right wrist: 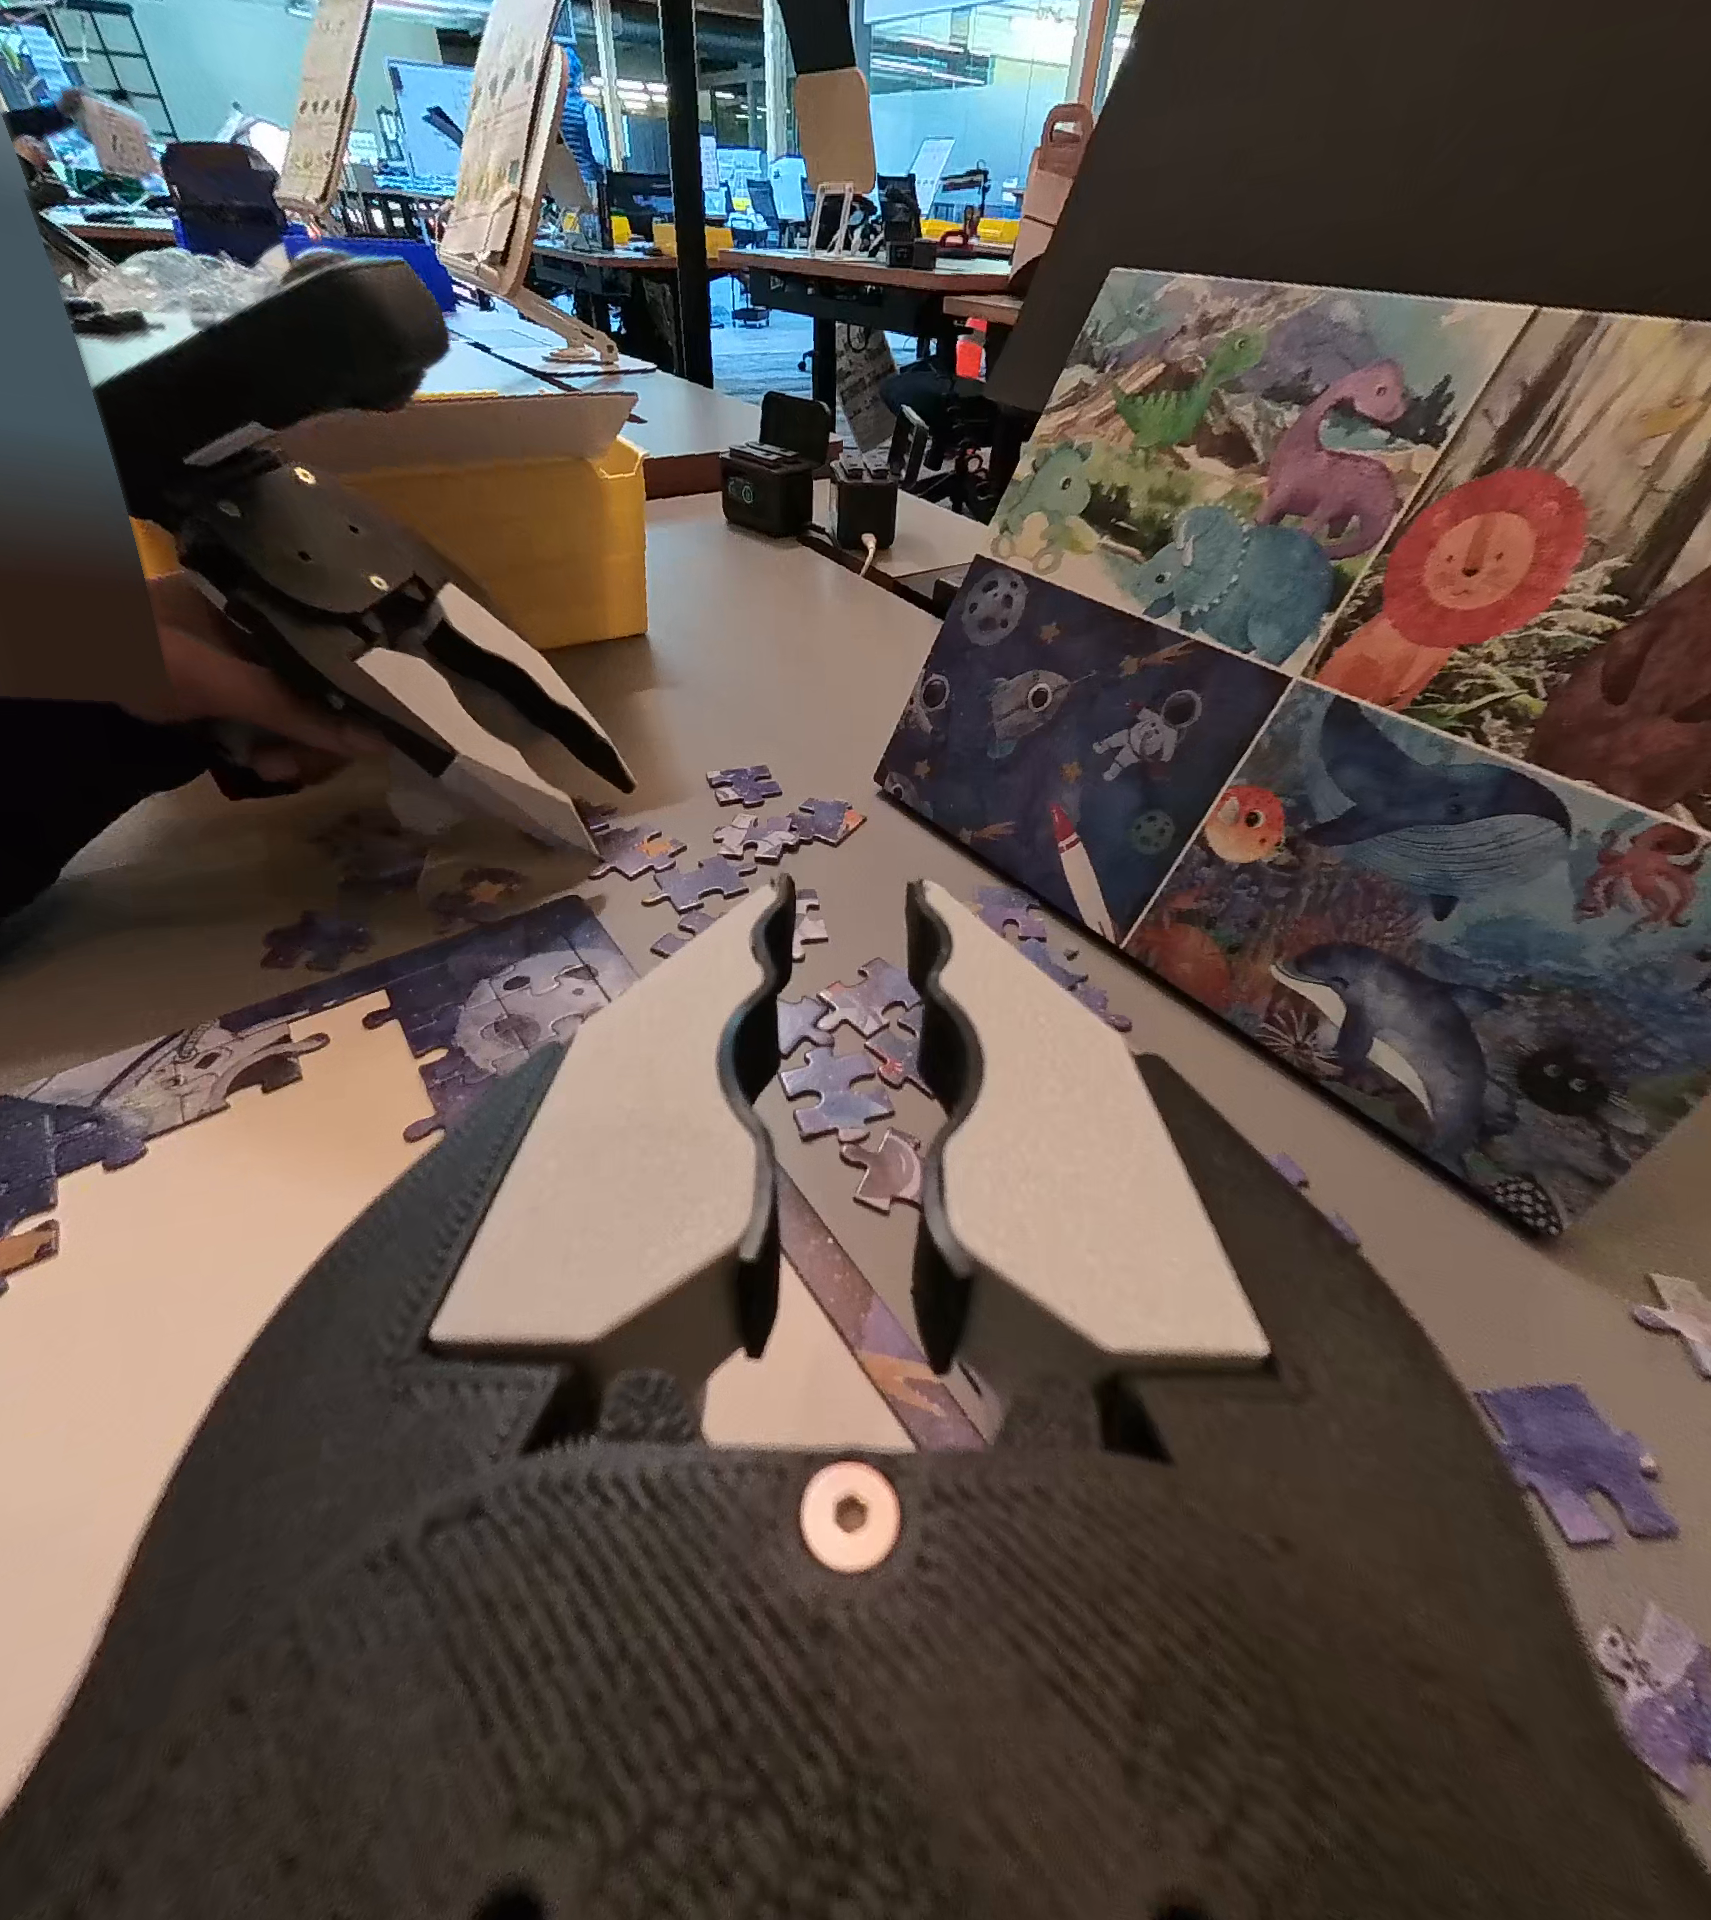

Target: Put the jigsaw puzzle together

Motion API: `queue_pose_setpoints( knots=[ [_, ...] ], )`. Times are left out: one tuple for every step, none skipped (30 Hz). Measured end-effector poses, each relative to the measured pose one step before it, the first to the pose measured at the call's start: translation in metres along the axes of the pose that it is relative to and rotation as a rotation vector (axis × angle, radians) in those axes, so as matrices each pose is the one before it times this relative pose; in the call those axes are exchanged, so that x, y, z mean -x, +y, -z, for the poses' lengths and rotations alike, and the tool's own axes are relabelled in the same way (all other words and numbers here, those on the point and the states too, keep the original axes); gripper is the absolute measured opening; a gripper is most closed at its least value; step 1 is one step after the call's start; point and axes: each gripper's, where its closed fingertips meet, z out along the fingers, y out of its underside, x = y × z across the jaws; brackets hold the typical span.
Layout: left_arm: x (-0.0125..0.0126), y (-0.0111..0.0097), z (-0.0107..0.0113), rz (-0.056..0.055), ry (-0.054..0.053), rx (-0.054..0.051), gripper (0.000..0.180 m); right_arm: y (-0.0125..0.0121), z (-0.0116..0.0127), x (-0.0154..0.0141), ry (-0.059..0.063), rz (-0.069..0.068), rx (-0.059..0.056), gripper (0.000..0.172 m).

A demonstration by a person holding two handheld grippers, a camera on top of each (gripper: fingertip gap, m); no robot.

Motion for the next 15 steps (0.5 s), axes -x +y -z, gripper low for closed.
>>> queue_pose_setpoints(
  knots=[
    [0.00059, 0.00069, -0.00178, -0.0027, -0.0089, 0.006, 0.046, -0.00004, -0.00002, 0.00043, -0.0011, 0.0003, -0.0002, 0.02],
    [0.00024, 0.00136, -0.00191, -0.0055, -0.0087, 0.0101, 0.048, -0.00021, -0.00004, 0.00044, -0.0016, -0.0004, -0.0007, 0.019],
    [-0.00028, 0.00165, -0.0022, -0.0068, -0.0052, 0.0111, 0.049, -0.00034, -0.00004, 0.00032, -0.0013, -0.0007, -0.001, 0.019],
    [-0.00029, 0.0018, -0.00231, -0.006, -0.0057, 0.0115, 0.05, -0.00036, 0.00004, 0.00029, -0.001, -0.0008, -0.0012, 0.019],
    [-0.00036, 0.00081, -0.00194, -0.003, -0.0032, 0.0056, 0.052, -0.00028, 0.00011, 0.0001, -0.0009, -0.0011, -0.0015, 0.019],
    [-0.00126, -0.00187, -0.00068, 0.0051, 0.0059, -0.0103, 0.051, -0.00034, 0.00014, 0.00019, -0.0012, -0.0016, -0.0013, 0.02],
    [-0.00122, -0.00052, -0.00079, 0.0056, 0.0074, -0.0015, 0.05, -0.00025, 0.00003, 0.00021, -0.0013, -0.0018, -0.0012, 0.019],
    [-0.00129, 0.00036, -0.00072, 0.0031, 0.0091, 0.0019, 0.048, -0.00037, 0.00013, 0.00013, -0.001, -0.0013, -0.0015, 0.019],
    [-0.00172, -0.00025, -0.00024, 0.003, 0.0128, -0.0044, 0.044, -0.00034, 0.00014, 0.00023, -0.0006, -0.0006, -0.0012, 0.02],
    [-0.00033, 0.00007, 0.00002, 0.0015, 0.0044, -0.0017, 0.039, -0.00015, 0.00008, -0.00002, 0.0001, 0.0002, -0.0005, 0.019],
    [0.00053, 0.00012, 0.00023, 0.0009, -0.0007, 0.0001, 0.037, -0.0001, 0.00001, 0.0001, 0.0004, 0.0007, 0.0, 0.019],
    [0.00006, 0.00015, 0.00028, 0.0023, 0.0026, -0.0002, 0.036, 0.00002, -0.00008, 0.00006, 0.0001, 0.0003, 0.0003, 0.019],
    [0.00005, -0.00002, 0.00009, 0.0011, 0.0026, -0.0019, 0.035, 0.00004, -0.00007, 0.0001, -0.0006, -0.0002, 0.0004, 0.02],
    [-0.00021, -0.00002, 0.00025, -0.0004, 0.0037, -0.0024, 0.033, 0.00025, -0.00019, 0.00026, -0.001, -0.0004, 0.0006, 0.02],
    [-0.00005, -0.00045, 0.00053, -0.0007, 0.0026, -0.0046, 0.027, 0.00016, -0.00017, 0.00033, -0.0009, -0.0001, 0.0007, 0.02]
  ],
)
